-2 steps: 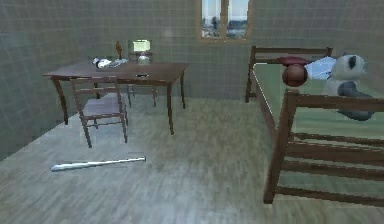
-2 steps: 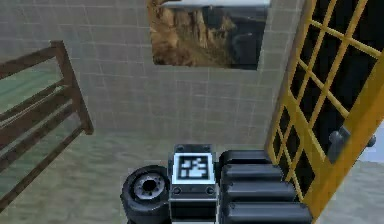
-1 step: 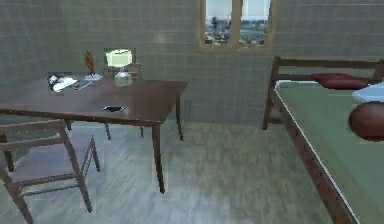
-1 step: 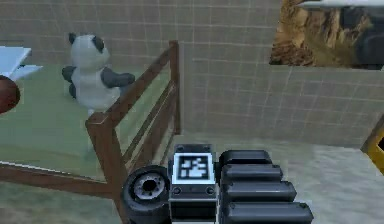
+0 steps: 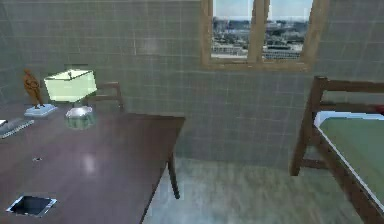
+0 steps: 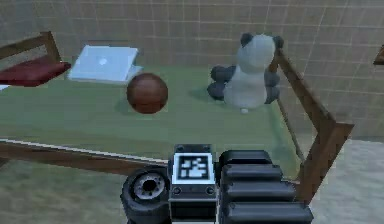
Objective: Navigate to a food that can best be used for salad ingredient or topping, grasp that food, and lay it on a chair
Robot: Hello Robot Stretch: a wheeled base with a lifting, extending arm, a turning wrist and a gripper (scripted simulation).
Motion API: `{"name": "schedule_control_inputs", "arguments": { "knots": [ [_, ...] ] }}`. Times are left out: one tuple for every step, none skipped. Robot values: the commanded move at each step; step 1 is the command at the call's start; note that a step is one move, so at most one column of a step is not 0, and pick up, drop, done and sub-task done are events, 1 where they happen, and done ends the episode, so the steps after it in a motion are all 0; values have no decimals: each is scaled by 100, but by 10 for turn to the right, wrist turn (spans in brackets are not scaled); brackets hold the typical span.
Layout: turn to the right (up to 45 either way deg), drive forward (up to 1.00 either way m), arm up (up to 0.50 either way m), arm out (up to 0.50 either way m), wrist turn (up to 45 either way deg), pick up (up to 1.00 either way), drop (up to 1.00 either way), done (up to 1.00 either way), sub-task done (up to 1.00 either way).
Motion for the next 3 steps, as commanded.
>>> {"name": "schedule_control_inputs", "arguments": {
  "knots": [
    [450,0,0,0,0,0,0,0,0],
    [450,0,0,0,0,0,0,0,0],
    [360,0,0,0,0,0,0,0,0]
  ]
}}
